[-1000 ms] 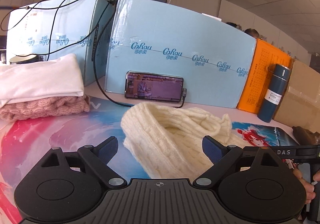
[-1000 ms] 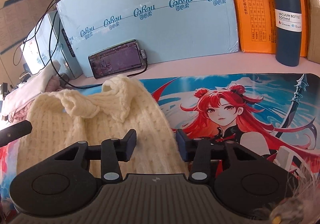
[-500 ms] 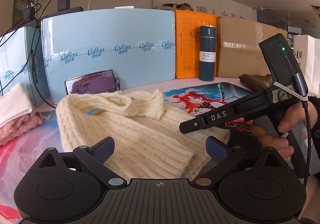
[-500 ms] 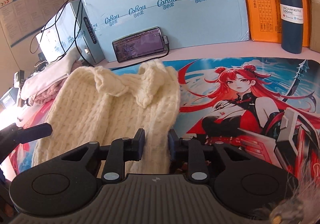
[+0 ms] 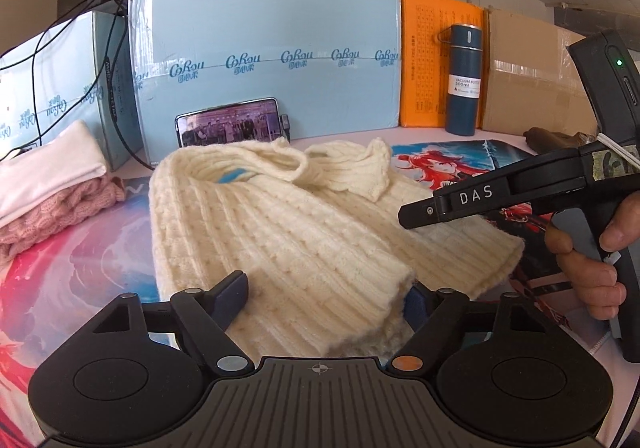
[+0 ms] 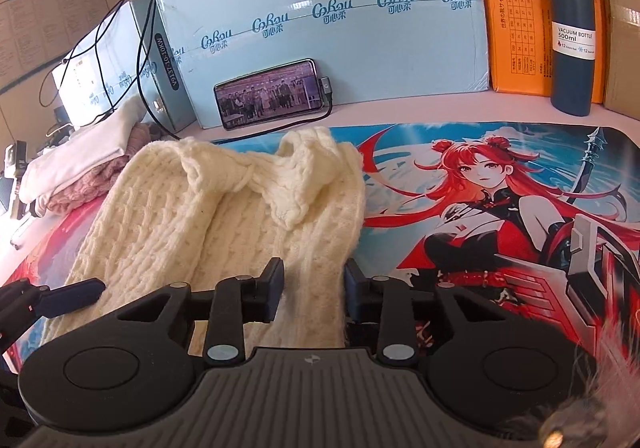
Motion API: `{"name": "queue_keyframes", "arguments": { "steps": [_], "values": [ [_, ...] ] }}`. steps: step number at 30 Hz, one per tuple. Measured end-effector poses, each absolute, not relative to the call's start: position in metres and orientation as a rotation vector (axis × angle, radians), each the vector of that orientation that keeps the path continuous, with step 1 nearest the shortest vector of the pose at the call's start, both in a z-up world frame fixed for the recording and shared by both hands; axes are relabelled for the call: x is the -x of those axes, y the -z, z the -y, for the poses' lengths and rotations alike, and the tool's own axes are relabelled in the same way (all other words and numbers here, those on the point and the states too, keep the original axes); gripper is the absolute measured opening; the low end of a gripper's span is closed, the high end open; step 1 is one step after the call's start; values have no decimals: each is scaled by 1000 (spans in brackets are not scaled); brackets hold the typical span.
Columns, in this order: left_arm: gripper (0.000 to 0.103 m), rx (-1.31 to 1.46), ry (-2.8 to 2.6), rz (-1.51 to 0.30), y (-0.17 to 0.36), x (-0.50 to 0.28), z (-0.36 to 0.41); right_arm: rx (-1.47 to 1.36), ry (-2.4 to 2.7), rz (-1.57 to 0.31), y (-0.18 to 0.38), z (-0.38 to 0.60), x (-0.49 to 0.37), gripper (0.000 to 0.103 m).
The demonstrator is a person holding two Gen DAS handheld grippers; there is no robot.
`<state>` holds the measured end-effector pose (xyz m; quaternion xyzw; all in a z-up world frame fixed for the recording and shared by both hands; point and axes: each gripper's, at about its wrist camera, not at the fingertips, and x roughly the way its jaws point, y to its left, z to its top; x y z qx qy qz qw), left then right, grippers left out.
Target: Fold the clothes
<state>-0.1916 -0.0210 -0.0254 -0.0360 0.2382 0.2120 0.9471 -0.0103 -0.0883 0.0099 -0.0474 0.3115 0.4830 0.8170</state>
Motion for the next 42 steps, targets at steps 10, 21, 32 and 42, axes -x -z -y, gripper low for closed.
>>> {"name": "queue_keyframes", "arguments": {
  "steps": [10, 21, 32, 42],
  "values": [
    [20, -7, -474, -300, 1, 202, 27, 49, -955, -498, -32, 131, 17, 12],
    [19, 120, -521, -251, 3, 228, -3, -1, -834, -484, -36, 209, 36, 12],
    [48, 281, -746, -359, 25, 263, -46, 38, -886, -538, -18, 206, 49, 14],
    [88, 104, -635, -318, 1, 228, -30, 161, -826, -499, -20, 197, 34, 57]
  ]
}}
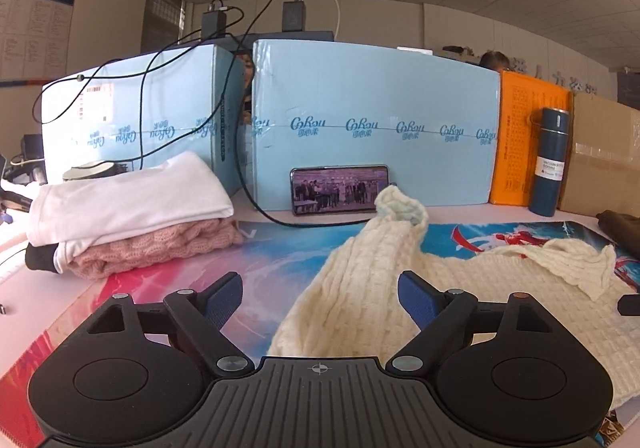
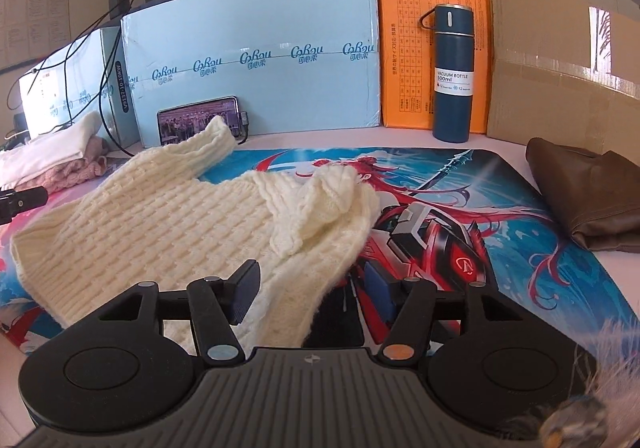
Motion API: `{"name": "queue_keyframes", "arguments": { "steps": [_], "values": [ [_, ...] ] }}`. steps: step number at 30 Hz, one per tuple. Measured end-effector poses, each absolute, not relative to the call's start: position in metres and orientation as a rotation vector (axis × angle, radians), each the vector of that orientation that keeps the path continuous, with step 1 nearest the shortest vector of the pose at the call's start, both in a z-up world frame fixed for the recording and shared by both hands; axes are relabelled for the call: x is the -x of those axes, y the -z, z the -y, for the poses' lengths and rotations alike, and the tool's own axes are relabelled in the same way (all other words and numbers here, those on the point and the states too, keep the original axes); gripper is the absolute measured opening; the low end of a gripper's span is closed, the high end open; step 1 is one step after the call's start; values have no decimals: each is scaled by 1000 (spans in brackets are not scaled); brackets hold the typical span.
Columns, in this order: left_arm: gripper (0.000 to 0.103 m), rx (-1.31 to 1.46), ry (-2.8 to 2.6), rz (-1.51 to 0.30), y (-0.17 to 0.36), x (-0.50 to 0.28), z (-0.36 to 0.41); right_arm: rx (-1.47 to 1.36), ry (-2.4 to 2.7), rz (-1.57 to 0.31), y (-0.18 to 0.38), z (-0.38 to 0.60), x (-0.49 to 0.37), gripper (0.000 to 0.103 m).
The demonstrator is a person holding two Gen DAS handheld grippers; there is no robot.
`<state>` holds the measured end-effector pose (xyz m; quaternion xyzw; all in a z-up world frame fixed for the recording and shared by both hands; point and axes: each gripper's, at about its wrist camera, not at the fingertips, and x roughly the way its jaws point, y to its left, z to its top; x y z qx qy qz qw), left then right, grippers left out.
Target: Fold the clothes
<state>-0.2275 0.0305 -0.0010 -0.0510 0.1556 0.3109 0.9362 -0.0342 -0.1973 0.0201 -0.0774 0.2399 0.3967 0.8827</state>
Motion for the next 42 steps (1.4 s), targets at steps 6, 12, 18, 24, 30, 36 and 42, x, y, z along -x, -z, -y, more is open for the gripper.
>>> {"name": "queue_keyframes", "arguments": {
  "steps": [6, 12, 18, 24, 30, 36, 42],
  "values": [
    [92, -4, -607, -369, -3, 185, -33, 215, -786, -547, -17, 181, 11, 66],
    [96, -43, -526, -582, 4, 122, -65, 154, -885, -549, -27, 173, 1, 66],
    [103, -104, -473, -748, 25, 67, -94, 163, -839, -608, -21, 151, -17, 31],
    [103, -39, -438, -685, 30, 76, -106, 114, -815, -567, -39, 135, -37, 14],
    [103, -125, -460, -665, 29, 85, -95, 75, -732, -535, -57, 91, -81, 13],
    [103, -137, -456, -663, 30, 86, -95, 60, -670, -570, -48, 46, -117, 13],
    [103, -24, -415, -628, 24, 101, -112, -66, -635, -682, -40, 53, -136, 49]
  ]
}}
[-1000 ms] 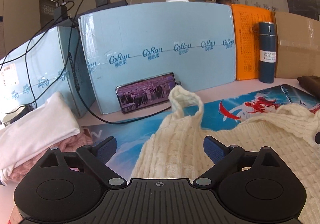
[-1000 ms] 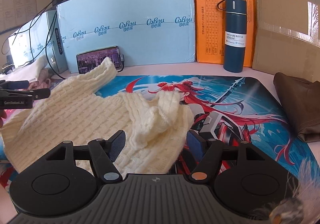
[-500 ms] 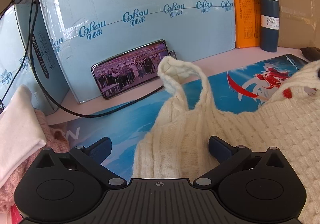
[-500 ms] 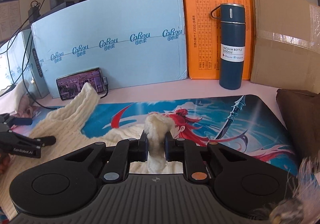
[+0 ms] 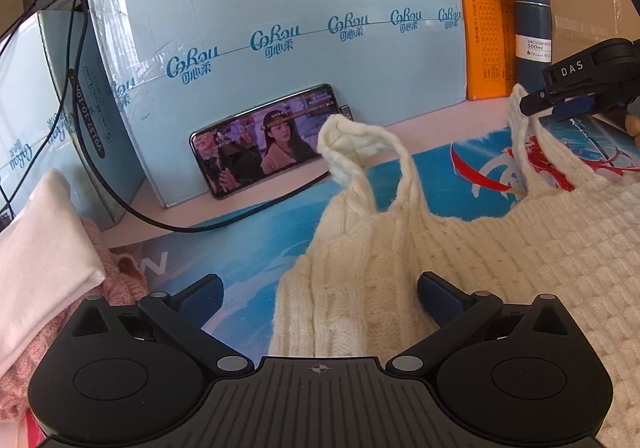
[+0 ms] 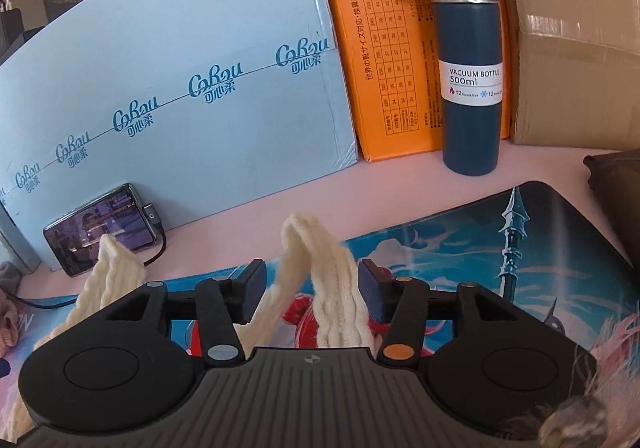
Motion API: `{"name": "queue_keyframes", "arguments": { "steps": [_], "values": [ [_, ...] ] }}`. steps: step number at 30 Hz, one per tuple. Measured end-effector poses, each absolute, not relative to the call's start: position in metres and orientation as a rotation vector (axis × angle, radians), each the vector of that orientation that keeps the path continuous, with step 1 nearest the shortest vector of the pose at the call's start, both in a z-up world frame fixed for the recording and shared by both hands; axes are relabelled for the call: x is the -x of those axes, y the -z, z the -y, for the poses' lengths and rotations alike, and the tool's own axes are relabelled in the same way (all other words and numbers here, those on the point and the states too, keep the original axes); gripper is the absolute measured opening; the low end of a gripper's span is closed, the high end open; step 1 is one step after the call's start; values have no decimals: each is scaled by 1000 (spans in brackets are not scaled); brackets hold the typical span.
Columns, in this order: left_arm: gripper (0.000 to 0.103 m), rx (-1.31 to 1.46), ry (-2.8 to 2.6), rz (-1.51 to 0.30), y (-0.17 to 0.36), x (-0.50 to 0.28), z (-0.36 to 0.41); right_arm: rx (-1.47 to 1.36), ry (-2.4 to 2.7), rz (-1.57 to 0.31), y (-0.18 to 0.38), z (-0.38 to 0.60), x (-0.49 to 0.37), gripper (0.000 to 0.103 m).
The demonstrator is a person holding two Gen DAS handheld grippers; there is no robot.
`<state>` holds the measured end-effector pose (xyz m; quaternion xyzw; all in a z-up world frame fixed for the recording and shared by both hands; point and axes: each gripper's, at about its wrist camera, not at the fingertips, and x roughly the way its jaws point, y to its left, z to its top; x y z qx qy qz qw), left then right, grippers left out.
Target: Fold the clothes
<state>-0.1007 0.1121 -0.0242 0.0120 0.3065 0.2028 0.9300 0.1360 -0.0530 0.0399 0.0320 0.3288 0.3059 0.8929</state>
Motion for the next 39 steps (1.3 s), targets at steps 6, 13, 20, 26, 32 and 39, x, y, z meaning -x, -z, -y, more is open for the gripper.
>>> {"name": "queue_keyframes", "arguments": {
  "steps": [6, 13, 20, 26, 32, 39],
  "values": [
    [103, 123, -405, -571, 15, 121, -139, -124, -603, -715, -43, 112, -110, 64],
    [103, 187, -320, -559, 12, 140, -144, -175, -634, -827, -24, 152, -77, 65],
    [103, 131, -351, -539, 13, 178, -107, -184, -703, -792, -16, 162, -55, 63],
    [95, 206, -416, -571, 30, 213, -95, -67, -708, -705, -10, 151, -34, 31],
    [27, 205, -364, -546, 33, 212, -81, -87, -719, -690, -8, 163, -26, 20],
    [26, 48, -354, -578, 23, 151, -79, -80, -681, -655, -13, 194, -6, 20]
  ]
}}
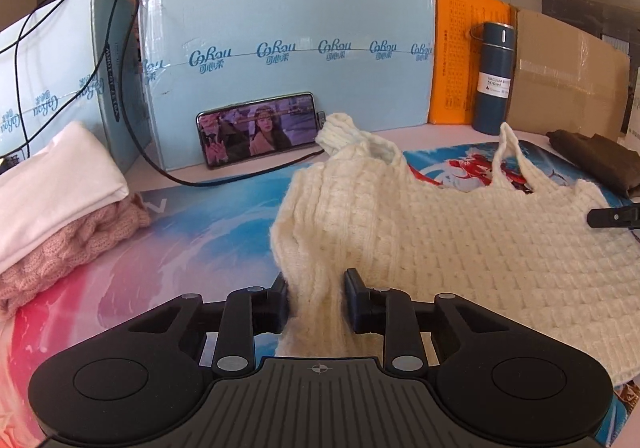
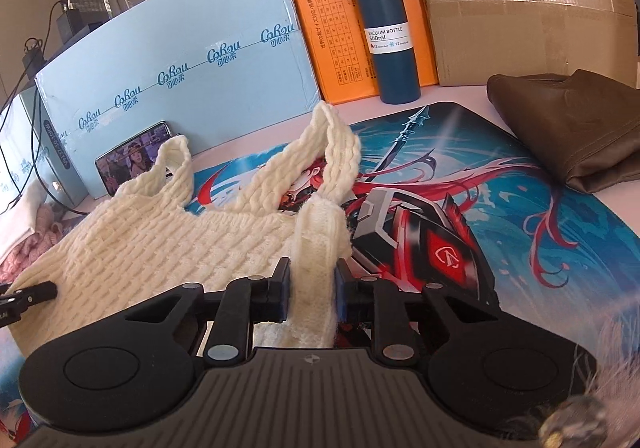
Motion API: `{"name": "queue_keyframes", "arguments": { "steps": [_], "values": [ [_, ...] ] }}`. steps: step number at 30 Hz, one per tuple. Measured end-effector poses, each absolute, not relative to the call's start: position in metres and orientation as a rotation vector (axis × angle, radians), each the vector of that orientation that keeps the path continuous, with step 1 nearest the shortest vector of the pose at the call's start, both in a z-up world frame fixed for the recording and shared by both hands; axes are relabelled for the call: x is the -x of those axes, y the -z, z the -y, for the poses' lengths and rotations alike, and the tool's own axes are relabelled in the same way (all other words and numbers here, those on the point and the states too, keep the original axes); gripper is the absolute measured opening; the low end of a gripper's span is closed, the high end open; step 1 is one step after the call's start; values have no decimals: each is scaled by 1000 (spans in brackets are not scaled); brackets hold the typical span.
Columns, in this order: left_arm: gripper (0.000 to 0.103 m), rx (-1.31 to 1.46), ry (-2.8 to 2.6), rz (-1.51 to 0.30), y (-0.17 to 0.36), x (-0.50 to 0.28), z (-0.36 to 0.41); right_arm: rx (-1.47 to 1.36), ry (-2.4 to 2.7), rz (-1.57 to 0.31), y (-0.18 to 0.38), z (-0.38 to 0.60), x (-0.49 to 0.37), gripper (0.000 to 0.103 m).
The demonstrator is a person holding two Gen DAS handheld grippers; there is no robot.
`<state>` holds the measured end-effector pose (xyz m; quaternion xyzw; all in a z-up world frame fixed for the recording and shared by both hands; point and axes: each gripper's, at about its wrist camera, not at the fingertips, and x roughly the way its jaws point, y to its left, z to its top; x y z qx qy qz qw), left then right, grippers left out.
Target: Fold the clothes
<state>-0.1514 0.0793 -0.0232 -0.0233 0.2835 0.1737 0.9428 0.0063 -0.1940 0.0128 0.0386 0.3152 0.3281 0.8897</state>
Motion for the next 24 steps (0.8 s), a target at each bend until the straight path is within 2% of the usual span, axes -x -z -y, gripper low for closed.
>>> {"name": "queue_keyframes", "arguments": {
  "steps": [3, 6, 10, 14, 15, 17, 18, 19, 21, 24],
  "values": [
    [26, 7, -338, -592, 19, 117, -85, -77, -692, -655, -12, 205, 5, 20],
    [26, 117, -309, -547, 11, 90, -107, -88, -759, -648, -13, 210, 22, 20],
    [19, 151, -365, -503, 8, 59, -127, -114, -870, -690, -14, 205, 37, 20],
    [18, 194, -424, -457, 10, 63, -142, -82, -942, -679, -15, 188, 50, 20],
    [22, 200, -434, -447, 10, 69, -144, -72, -943, -675, -15, 185, 50, 20],
    [32, 193, -464, -424, 4, 85, -142, -64, -936, -677, -18, 185, 44, 30],
    [45, 190, -472, -404, 1, 95, -139, -60, -932, -678, -19, 185, 41, 35],
    [64, 193, -474, -396, -2, 103, -137, -56, -929, -678, -20, 185, 37, 43],
    [84, 208, -477, -392, -5, 116, -134, -57, -865, -661, -23, 188, 28, 50],
    [86, 333, -493, -417, 2, 134, -142, -96, -728, -645, -26, 196, 3, 61]
  ]
}}
